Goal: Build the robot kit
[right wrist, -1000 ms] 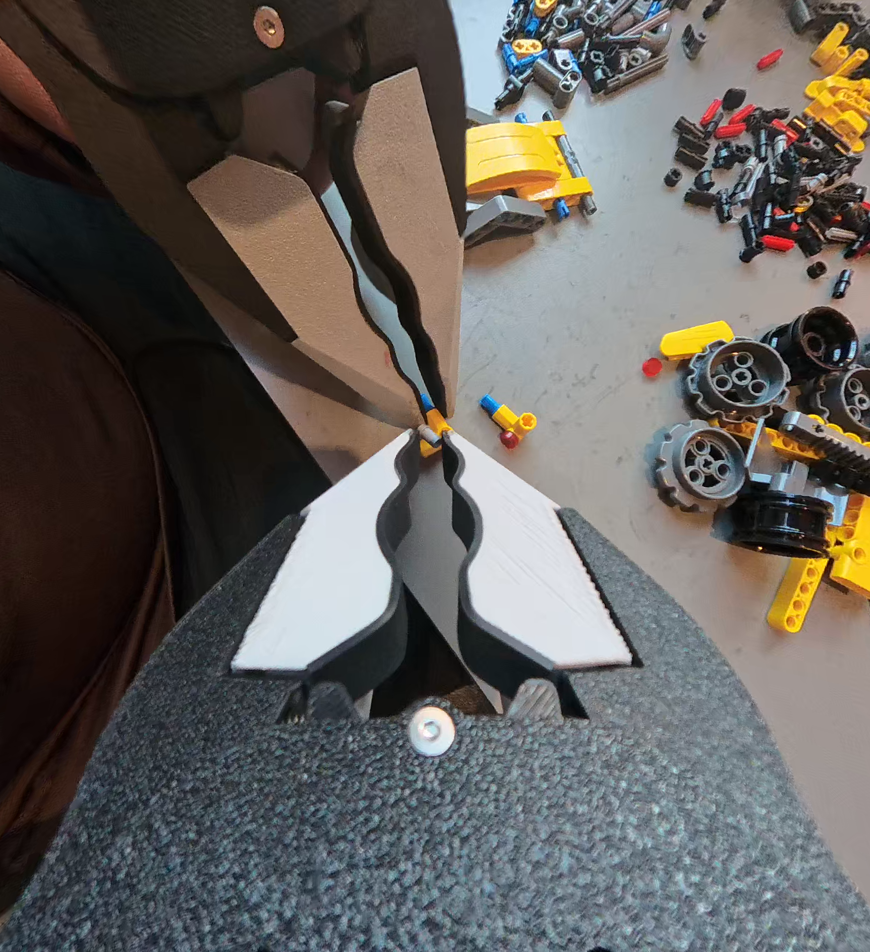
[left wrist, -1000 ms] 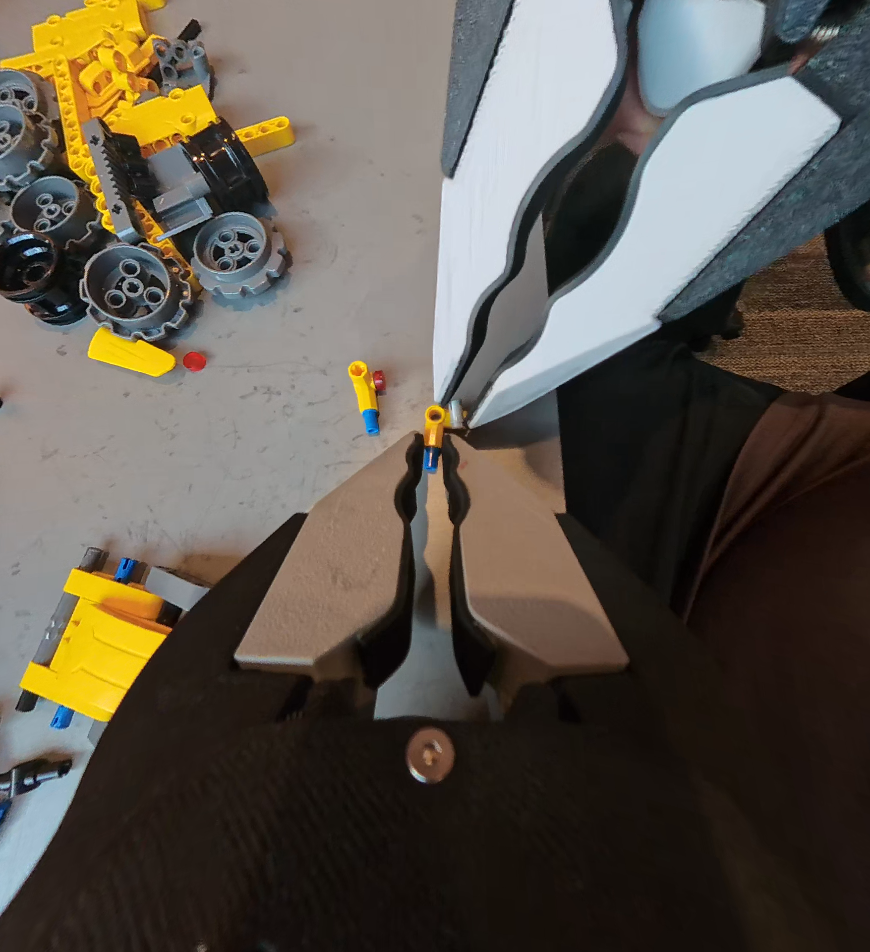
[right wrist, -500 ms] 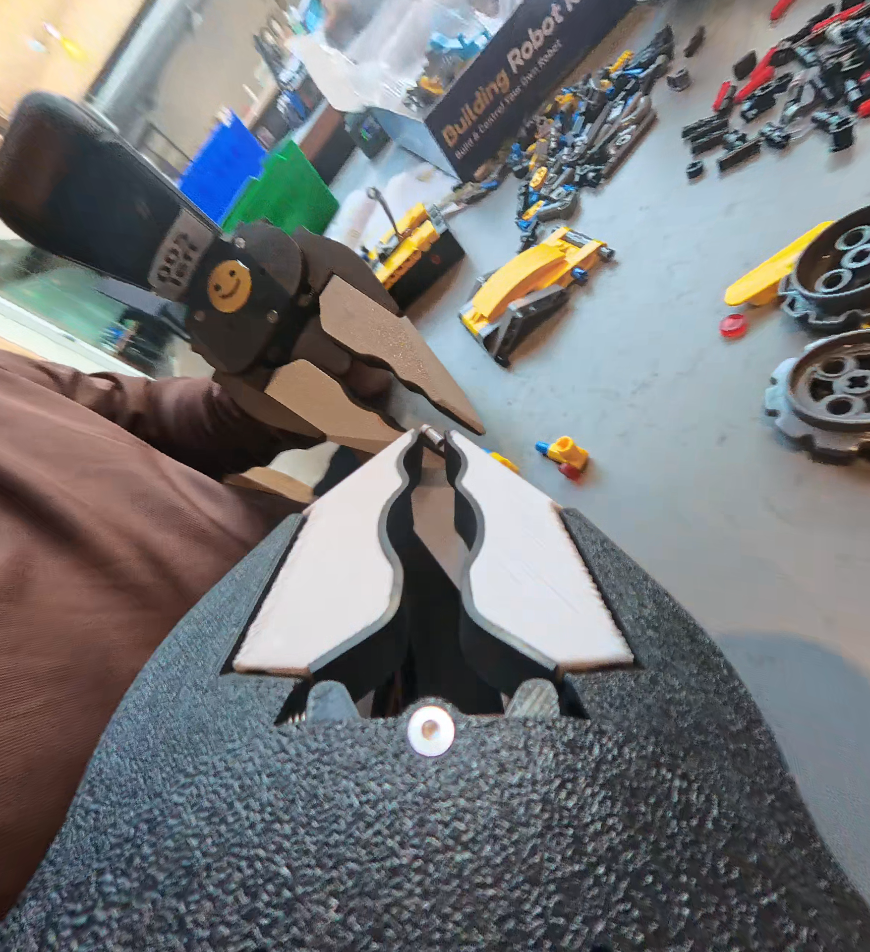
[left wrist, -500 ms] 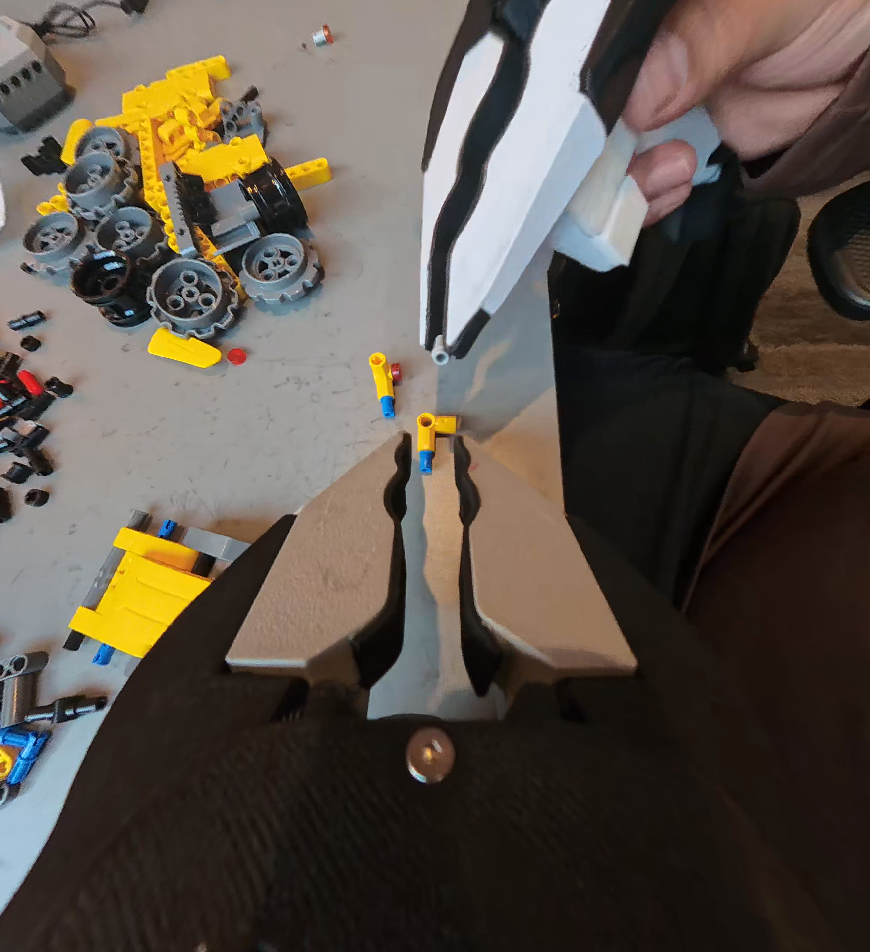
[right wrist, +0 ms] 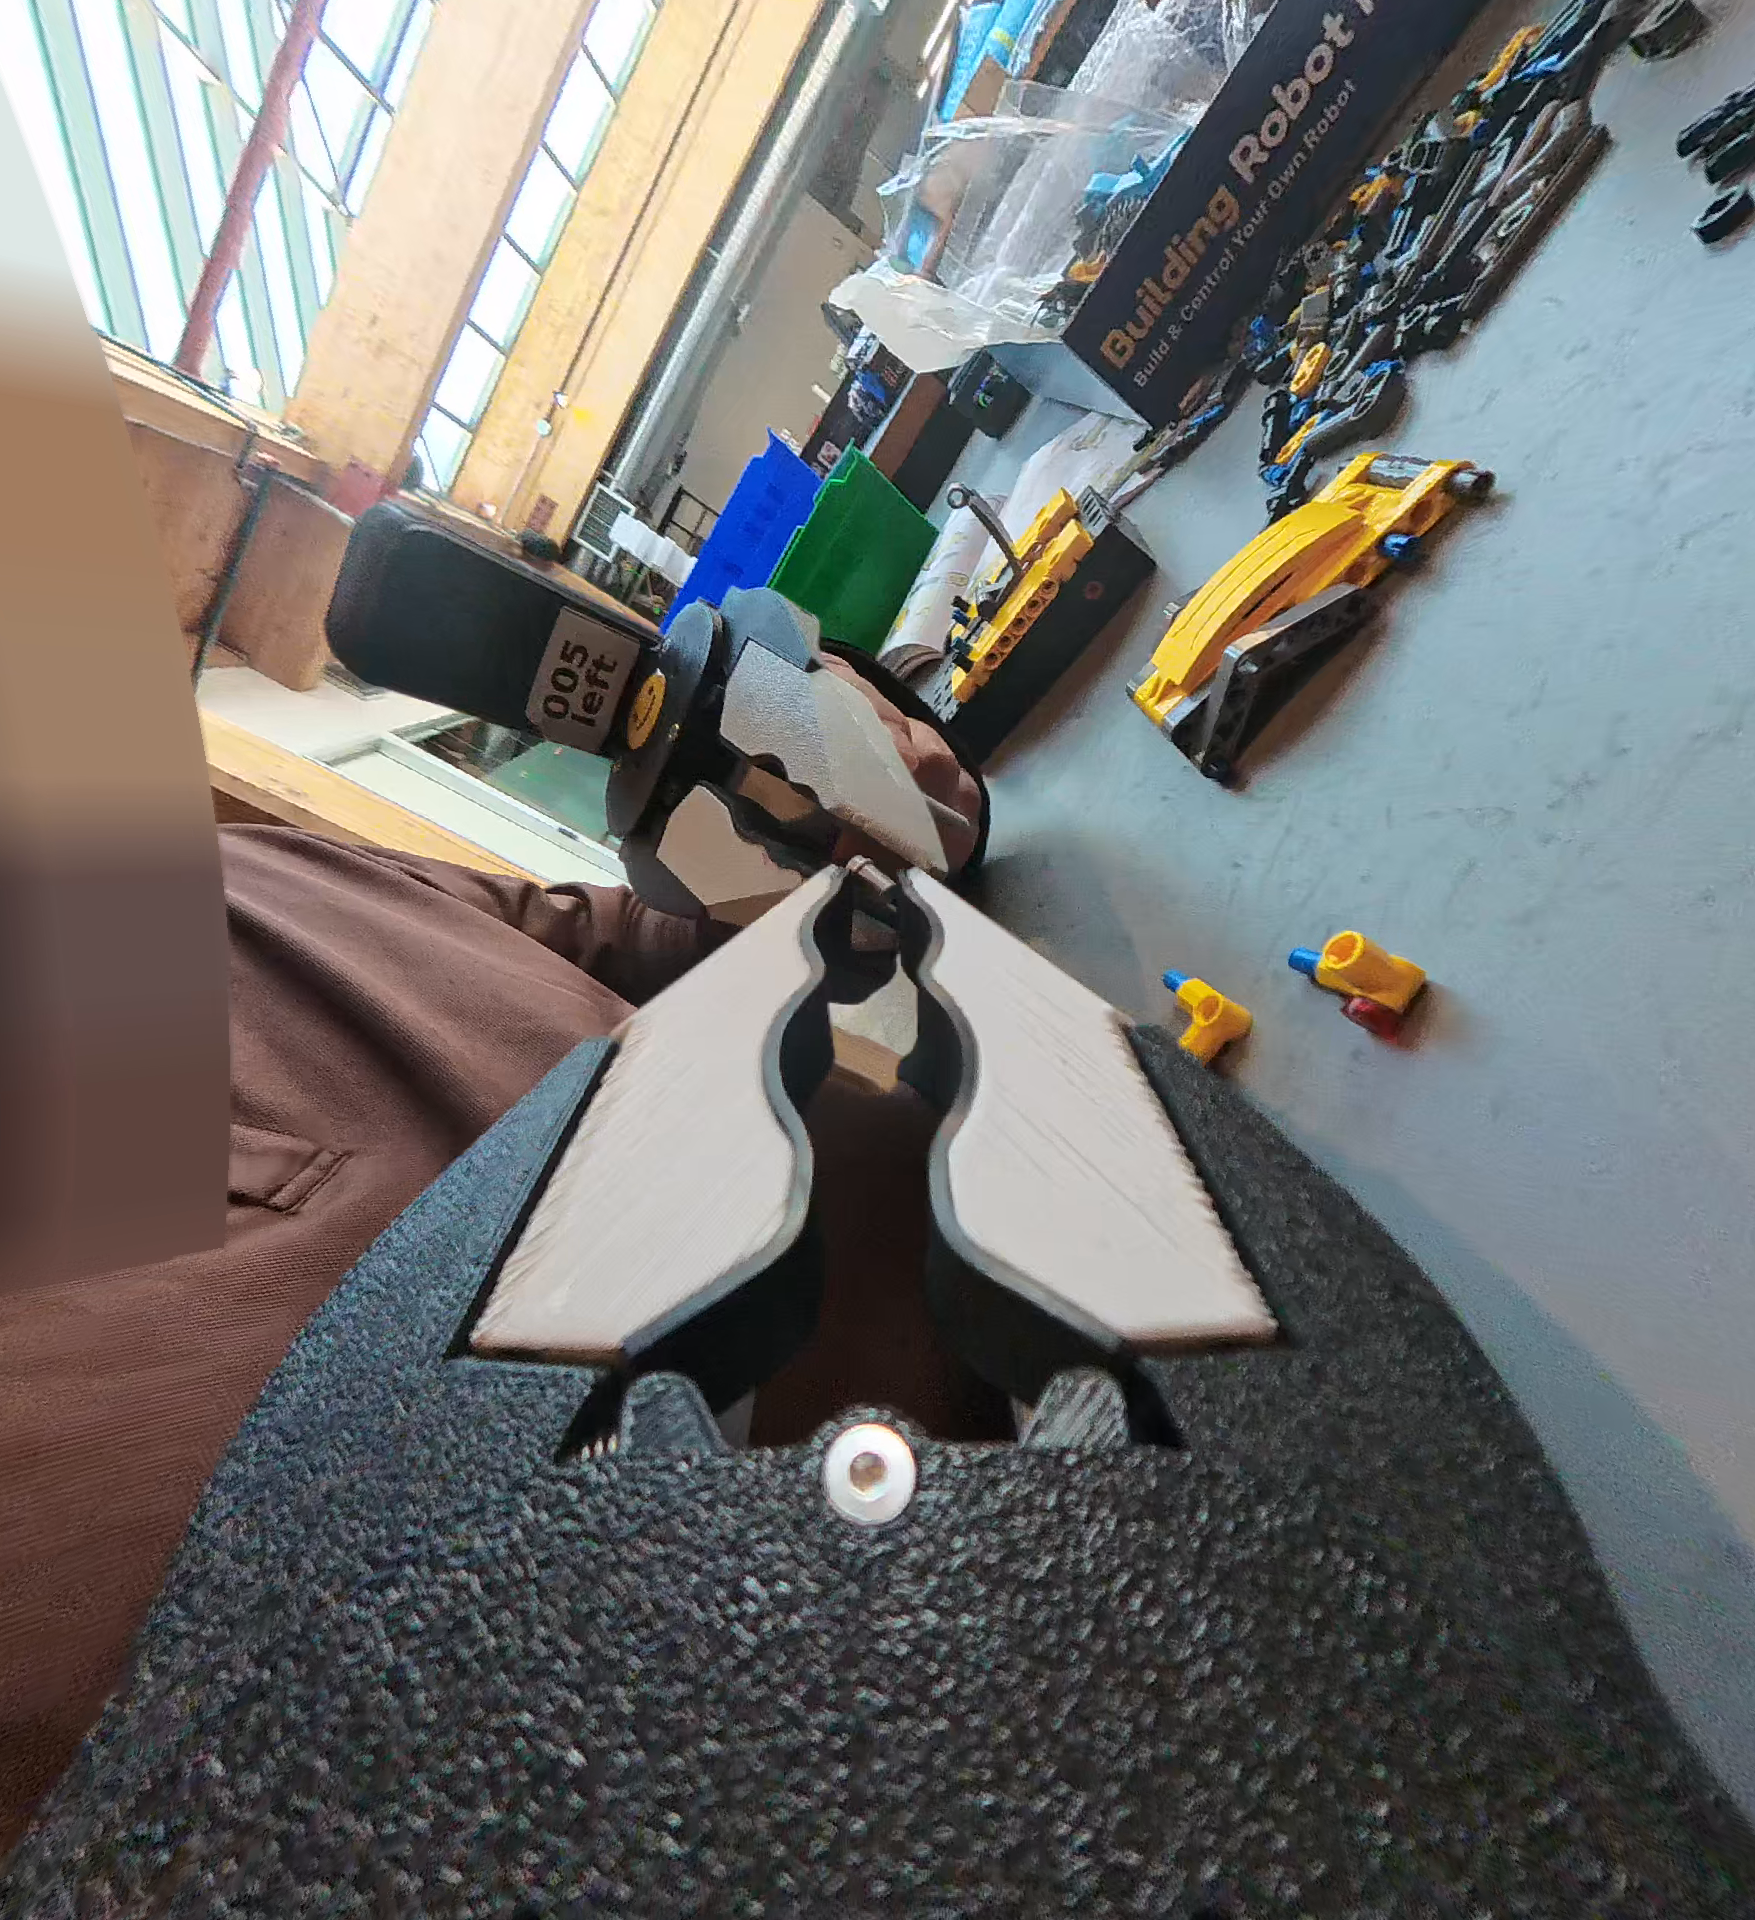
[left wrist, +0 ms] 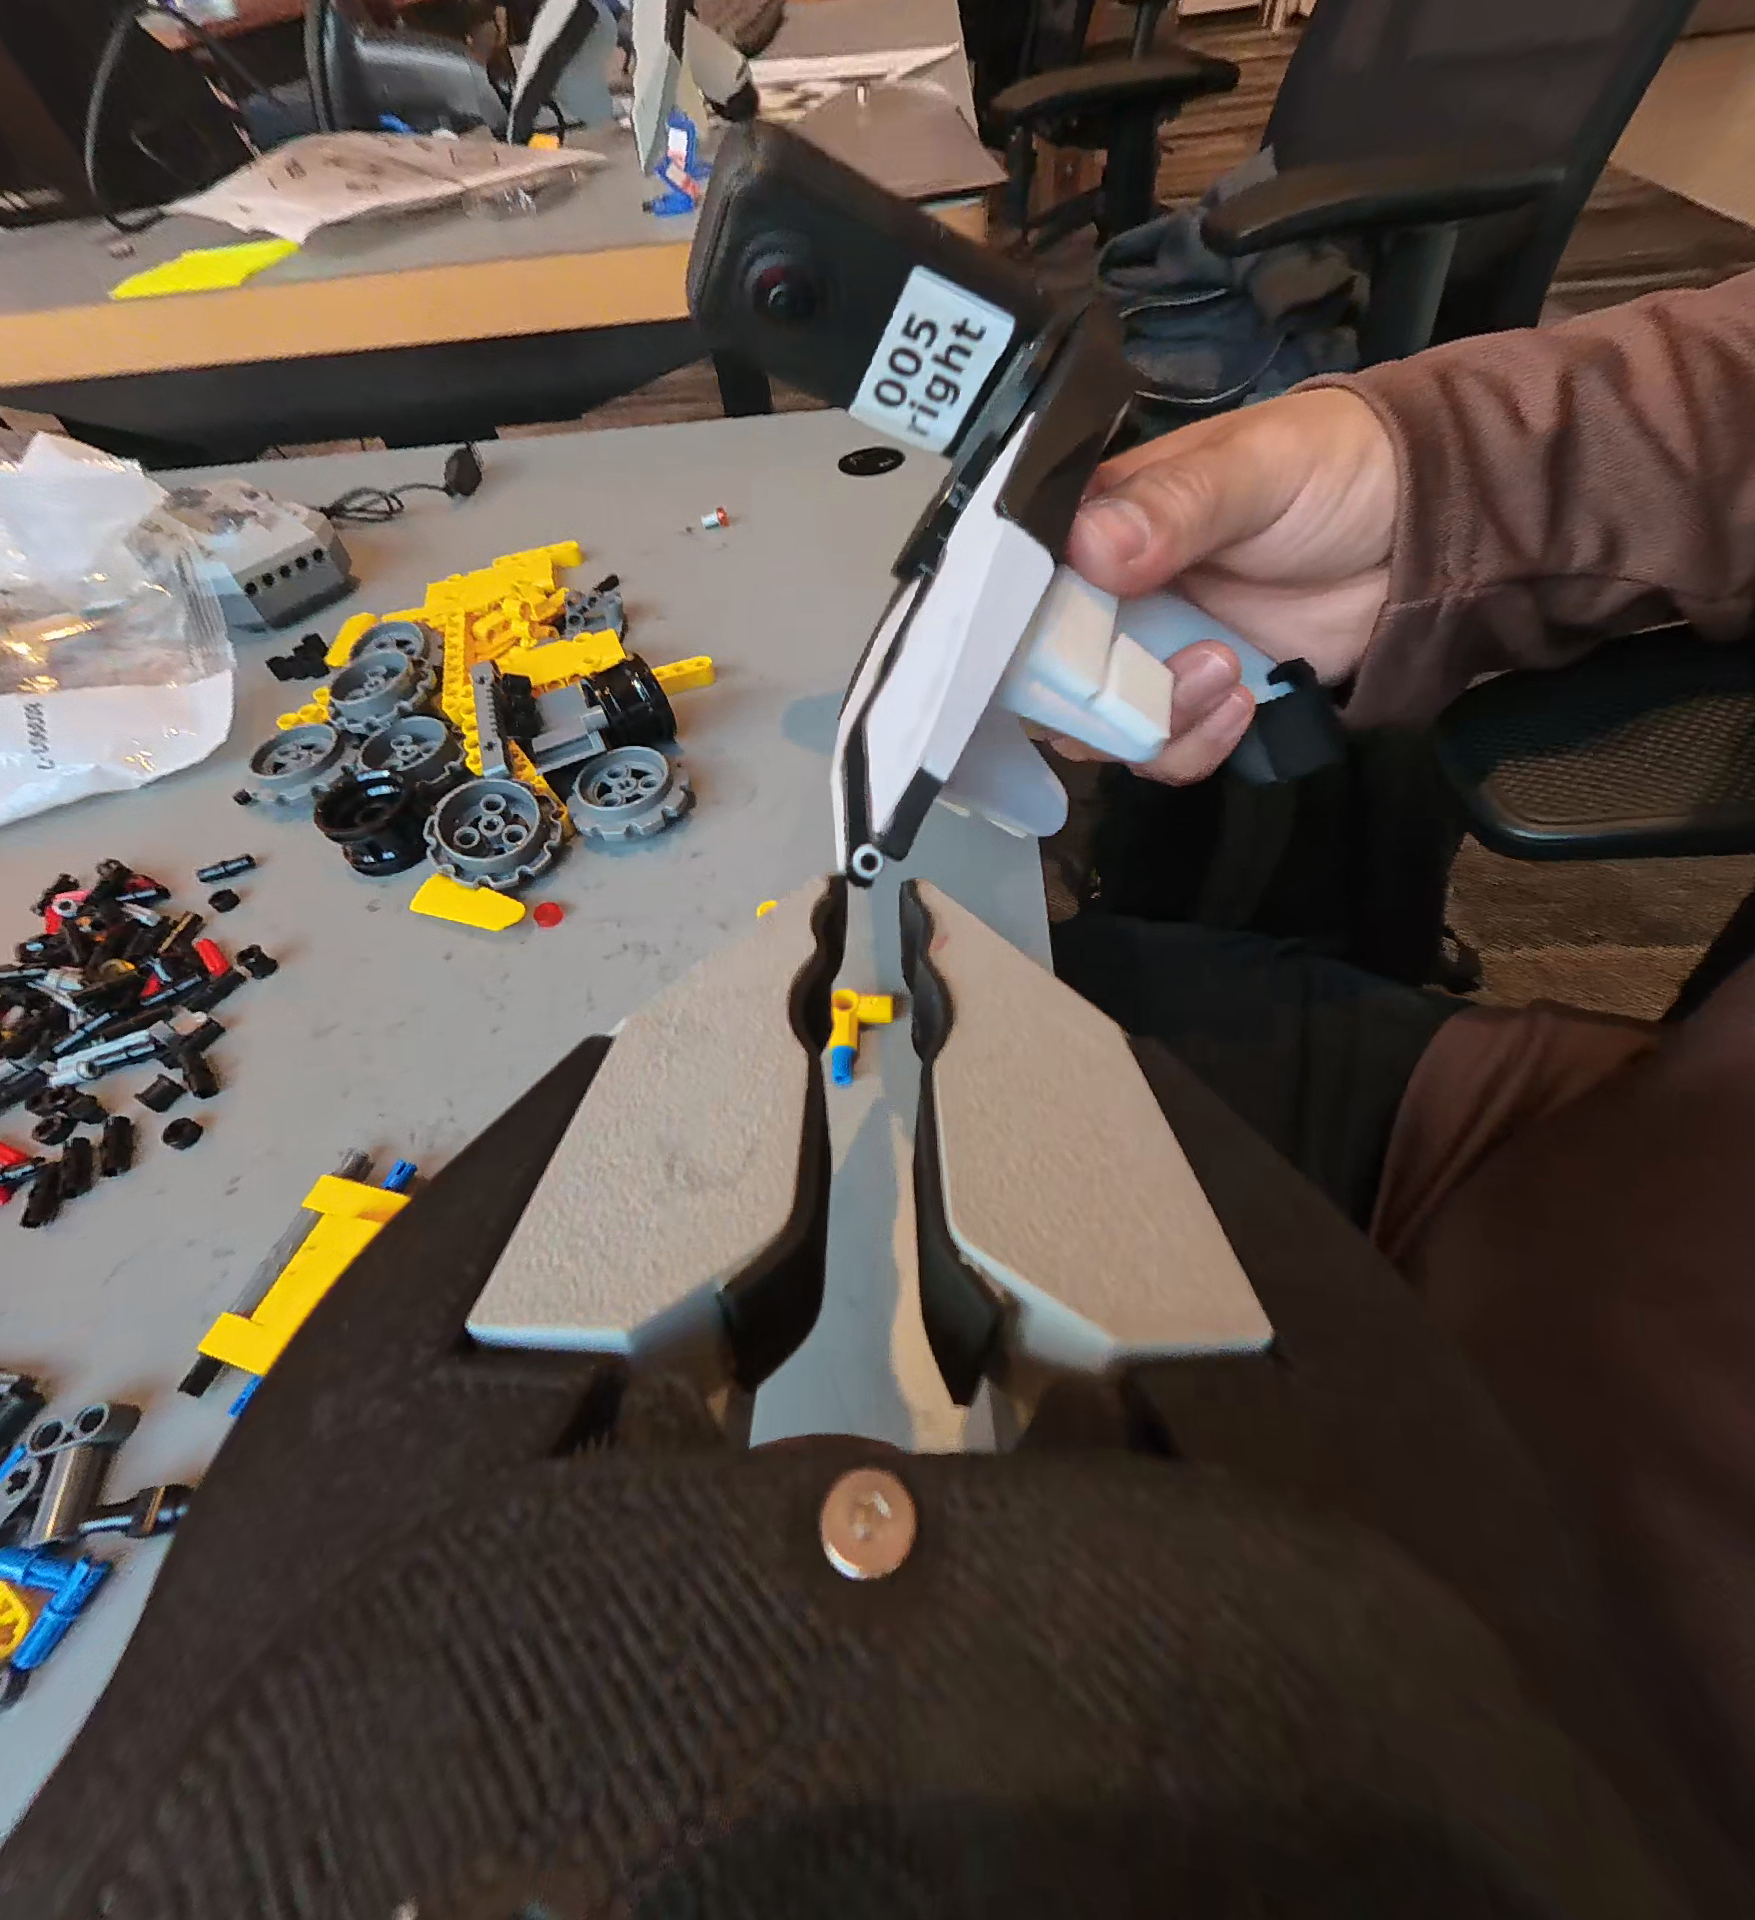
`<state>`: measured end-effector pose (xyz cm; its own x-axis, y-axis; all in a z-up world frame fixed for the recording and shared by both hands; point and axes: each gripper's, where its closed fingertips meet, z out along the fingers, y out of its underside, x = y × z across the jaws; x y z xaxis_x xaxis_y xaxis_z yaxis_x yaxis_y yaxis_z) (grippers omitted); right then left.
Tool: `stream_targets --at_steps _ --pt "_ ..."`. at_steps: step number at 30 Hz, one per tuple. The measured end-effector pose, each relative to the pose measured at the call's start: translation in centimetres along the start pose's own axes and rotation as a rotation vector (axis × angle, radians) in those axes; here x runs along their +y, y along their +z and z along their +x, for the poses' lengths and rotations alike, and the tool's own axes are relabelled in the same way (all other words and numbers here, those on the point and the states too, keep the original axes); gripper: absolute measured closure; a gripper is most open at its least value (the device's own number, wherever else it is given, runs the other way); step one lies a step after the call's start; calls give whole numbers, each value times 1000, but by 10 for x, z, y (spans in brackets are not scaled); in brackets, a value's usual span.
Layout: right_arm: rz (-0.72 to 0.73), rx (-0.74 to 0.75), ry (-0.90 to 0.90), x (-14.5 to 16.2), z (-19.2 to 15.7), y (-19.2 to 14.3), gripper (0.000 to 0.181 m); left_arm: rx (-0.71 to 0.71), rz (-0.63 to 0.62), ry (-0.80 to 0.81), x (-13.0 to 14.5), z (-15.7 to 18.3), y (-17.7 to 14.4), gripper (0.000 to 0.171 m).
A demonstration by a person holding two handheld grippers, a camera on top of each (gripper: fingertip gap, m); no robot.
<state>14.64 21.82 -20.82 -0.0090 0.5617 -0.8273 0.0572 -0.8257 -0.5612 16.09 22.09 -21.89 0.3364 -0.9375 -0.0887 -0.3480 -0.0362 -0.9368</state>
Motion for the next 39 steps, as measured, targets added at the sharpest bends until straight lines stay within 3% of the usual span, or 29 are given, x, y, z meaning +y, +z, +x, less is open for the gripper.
stream_targets --at_steps 25,27,33,37,39 --pt "62 -200 185 -2 -14 3 174 -5 163 15 -20 3 -13 170" --pt "58 -172 184 -2 -11 3 176 -20 144 25 -18 1 -12 170" --pt "19 142 14 -4 18 -7 165 -118 -3 152 -4 -5 -5 170" --pt "-17 142 -28 0 11 -2 164 -161 -81 260 0 -5 -1 170" --pt "-24 139 -48 2 9 -1 171 -168 -102 291 1 -4 1 170"
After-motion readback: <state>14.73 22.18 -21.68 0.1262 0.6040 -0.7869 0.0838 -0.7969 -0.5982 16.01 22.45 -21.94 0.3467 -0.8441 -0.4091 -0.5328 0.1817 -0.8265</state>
